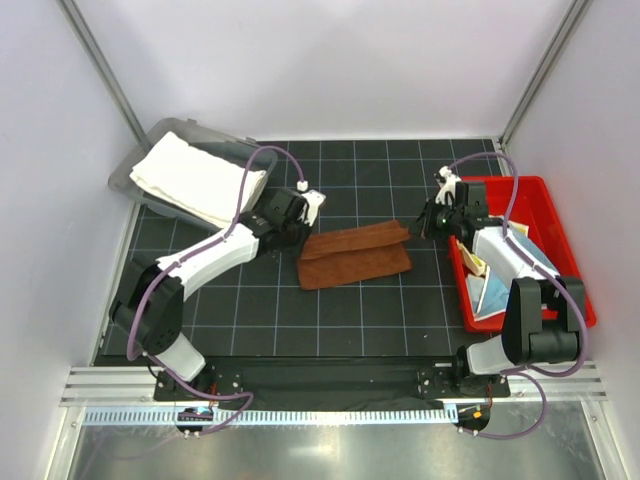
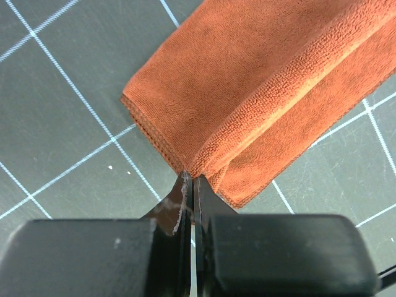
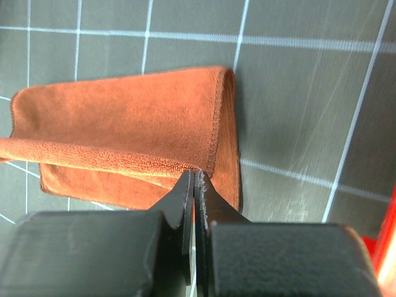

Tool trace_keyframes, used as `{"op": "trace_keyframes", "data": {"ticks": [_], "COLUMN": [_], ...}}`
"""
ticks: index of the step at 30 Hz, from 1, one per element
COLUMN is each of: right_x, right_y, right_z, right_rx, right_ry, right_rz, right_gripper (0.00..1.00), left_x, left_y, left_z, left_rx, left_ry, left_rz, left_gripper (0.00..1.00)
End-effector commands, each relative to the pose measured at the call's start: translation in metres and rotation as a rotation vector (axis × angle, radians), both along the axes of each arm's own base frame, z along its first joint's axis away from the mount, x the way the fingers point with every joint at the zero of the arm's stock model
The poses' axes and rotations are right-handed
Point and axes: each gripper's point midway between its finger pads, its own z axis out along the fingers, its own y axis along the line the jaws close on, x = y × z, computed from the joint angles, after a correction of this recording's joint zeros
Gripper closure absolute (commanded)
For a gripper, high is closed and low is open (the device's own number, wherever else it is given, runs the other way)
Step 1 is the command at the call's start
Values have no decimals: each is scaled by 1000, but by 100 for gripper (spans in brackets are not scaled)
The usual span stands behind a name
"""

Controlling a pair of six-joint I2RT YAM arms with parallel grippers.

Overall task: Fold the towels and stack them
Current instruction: Fold the towel

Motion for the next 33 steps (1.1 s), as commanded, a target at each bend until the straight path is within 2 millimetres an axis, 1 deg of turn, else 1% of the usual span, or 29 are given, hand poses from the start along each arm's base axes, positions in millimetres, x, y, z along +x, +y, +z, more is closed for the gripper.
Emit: {"op": "trace_keyframes", "data": {"ticks": [1,2,3,4,5,6,8,9,10,12,13,14,15,16,17,18,19,20,21,22,23,25,26,27,28,29,30,32,33], "right_x": [-3,-8,-10,-12,-16,-17,-21,-23,-25,-30,-31,-37,-41,-40,-48,-50,-48,-53,-52,-48,-44,-38,-35,-34,-33,-33,-33,-34,-35], "right_y": [-4,-4,-3,-4,-4,-4,-4,-4,-3,-3,-6,-11,-11,-11,-10,-12,-13,-15,-13,-9,-1,7,11,15,19,20,21,16,9], "right_z": [-1,-8,-11,-14,-19,-21,-25,-26,-27,-30,-30,-34,-34,-27,-28,-23,-15,-12,-7,5,11,15,14,11,1,-3,-9,-29,-38], "right_rx": [21,25,28,28,28,29,34,37,39,36,28,13,12,19,22,17,12,5,12,26,40,78,89,94,103,107,106,68,30], "right_ry": [-16,-3,6,12,26,33,55,64,76,106,112,153,178,189,229,225,214,239,238,216,193,182,183,192,220,232,243,276,293], "right_rz": [-60,-59,-63,-72,-75,-76,-82,-84,-83,-89,-101,-134,-143,-155,-164,-174,-176,-186,-192,-185,-168,-182,-178,-172,-168,-163,-160,-166,-182], "right_gripper": [99,99,99,99,99,99,99,98,98,94,86,80,76,74,73,71,69,68,67,67,67,67,67,67,68,68,68,68,68], "left_x": [-4,-6,-9,-10,-7,-12,-15,-18,-22,-29,-32,-35,-39,-46,-51,-54,-59,-60,-60,-61,-60,-55,-54,-48,-47,-52,-54,-62,-69], "left_y": [2,1,3,4,11,9,9,7,6,2,4,4,5,3,1,1,4,3,2,-1,-7,-19,-25,-30,-34,-42,-49,-54,-54], "left_z": [4,1,-5,-6,-9,-12,-15,-15,-17,-18,-20,-22,-23,-23,-23,-22,-21,-15,-10,-6,-1,5,5,5,1,-9,-15,-29,-45], "left_rx": [13,26,44,61,108,131,156,149,145,139,143,148,158,154,152,155,159,145,128,102,68,10,-8,-29,-36,-64,-87,-107,-122], "left_ry": [-36,-38,-33,-40,-64,-68,-73,-67,-61,-53,-52,-52,-51,-36,-24,-18,-7,-14,-21,-16,-15,-23,-17,-15,-3,53,78,134,174], "left_rz": [19,20,18,22,44,27,21,13,5,-1,1,2,6,1,-6,-4,7,15,27,38,48,64,63,97,111,116,111,119,141], "left_gripper": [99,99,99,99,100,100,99,98,95,92,87,83,79,71,70,69,66,63,61,59,59,58,58,58,58,58,58,57,58]}}
